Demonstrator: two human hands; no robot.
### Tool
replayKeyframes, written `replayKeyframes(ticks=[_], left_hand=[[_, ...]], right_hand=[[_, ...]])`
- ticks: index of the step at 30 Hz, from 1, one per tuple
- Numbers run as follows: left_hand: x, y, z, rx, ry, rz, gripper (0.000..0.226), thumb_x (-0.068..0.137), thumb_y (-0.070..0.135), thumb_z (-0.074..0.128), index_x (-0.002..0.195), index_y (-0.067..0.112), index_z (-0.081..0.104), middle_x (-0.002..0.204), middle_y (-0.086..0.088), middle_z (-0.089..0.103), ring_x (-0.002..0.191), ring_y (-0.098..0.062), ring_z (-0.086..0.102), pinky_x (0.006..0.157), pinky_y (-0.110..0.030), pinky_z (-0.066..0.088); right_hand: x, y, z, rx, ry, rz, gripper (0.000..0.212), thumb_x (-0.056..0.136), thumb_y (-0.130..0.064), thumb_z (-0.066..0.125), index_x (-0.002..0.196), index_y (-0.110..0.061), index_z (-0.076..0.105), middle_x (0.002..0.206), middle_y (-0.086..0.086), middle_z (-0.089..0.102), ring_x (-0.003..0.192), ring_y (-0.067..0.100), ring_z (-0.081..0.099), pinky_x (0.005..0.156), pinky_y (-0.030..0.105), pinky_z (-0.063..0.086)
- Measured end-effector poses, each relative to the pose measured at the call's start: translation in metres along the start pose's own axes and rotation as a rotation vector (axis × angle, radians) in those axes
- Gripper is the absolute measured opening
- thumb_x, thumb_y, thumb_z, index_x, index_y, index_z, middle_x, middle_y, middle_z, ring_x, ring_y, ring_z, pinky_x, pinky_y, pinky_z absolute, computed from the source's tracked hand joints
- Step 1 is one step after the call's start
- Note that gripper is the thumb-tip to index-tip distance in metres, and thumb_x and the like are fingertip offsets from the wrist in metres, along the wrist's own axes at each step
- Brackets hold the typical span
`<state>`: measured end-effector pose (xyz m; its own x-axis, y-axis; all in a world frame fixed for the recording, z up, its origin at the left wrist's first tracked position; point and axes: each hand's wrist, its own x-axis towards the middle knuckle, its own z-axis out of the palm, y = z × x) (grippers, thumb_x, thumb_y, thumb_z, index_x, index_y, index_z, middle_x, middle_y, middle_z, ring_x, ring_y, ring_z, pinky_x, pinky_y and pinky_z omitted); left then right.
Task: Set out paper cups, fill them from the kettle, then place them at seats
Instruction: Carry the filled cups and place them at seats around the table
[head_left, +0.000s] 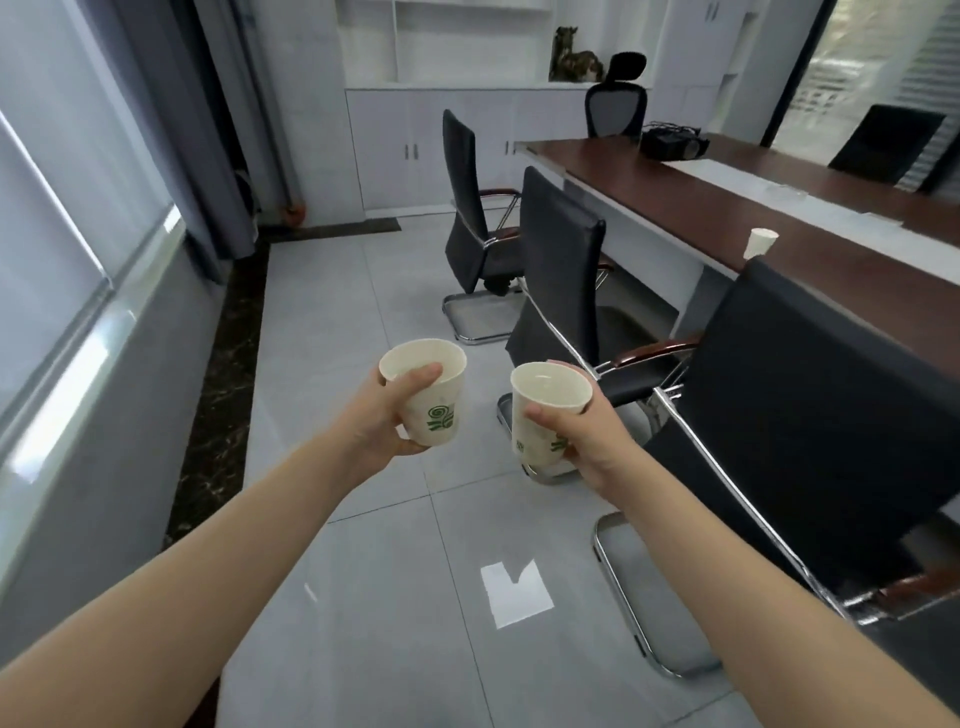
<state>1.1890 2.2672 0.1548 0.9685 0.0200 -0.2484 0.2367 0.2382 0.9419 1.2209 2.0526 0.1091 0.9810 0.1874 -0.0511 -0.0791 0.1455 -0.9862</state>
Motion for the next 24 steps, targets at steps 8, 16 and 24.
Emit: replayKeyframes(ticks=[8, 16, 24], left_hand=[[0.15, 0.056, -0.046, 0.011, -0.026, 0.003, 0.04, 0.064, 0.035, 0.067, 0.102, 0.032, 0.053, 0.102, 0.002, 0.057, 0.097, -0.02, 0.056, 0.079, -0.045, 0.051], [0.338, 0.108, -0.085, 0.012, 0.006, -0.003, 0.067, 0.062, 0.039, 0.067, 0.126, 0.027, 0.048, 0.112, -0.001, 0.054, 0.11, -0.027, 0.051, 0.072, -0.044, 0.05], [0.506, 0.17, -0.124, -0.008, 0.067, 0.003, 0.03, 0.08, 0.029, 0.07, 0.103, 0.034, 0.052, 0.105, 0.002, 0.055, 0.101, -0.023, 0.052, 0.078, -0.045, 0.049]], right_hand=[[0.164, -0.014, 0.041, -0.017, -0.013, 0.002, 0.08, 0.044, -0.034, 0.084, 0.118, -0.023, 0.055, 0.101, -0.005, 0.066, 0.093, 0.012, 0.063, 0.074, 0.032, 0.05], [0.366, -0.014, 0.059, -0.028, -0.079, -0.024, 0.055, 0.059, -0.017, 0.076, 0.108, -0.03, 0.055, 0.099, -0.007, 0.065, 0.091, 0.009, 0.062, 0.076, 0.029, 0.05], [0.552, -0.035, 0.09, -0.03, -0.13, 0.004, 0.063, 0.066, -0.014, 0.079, 0.121, -0.024, 0.052, 0.106, -0.005, 0.064, 0.096, 0.01, 0.061, 0.081, 0.035, 0.051]])
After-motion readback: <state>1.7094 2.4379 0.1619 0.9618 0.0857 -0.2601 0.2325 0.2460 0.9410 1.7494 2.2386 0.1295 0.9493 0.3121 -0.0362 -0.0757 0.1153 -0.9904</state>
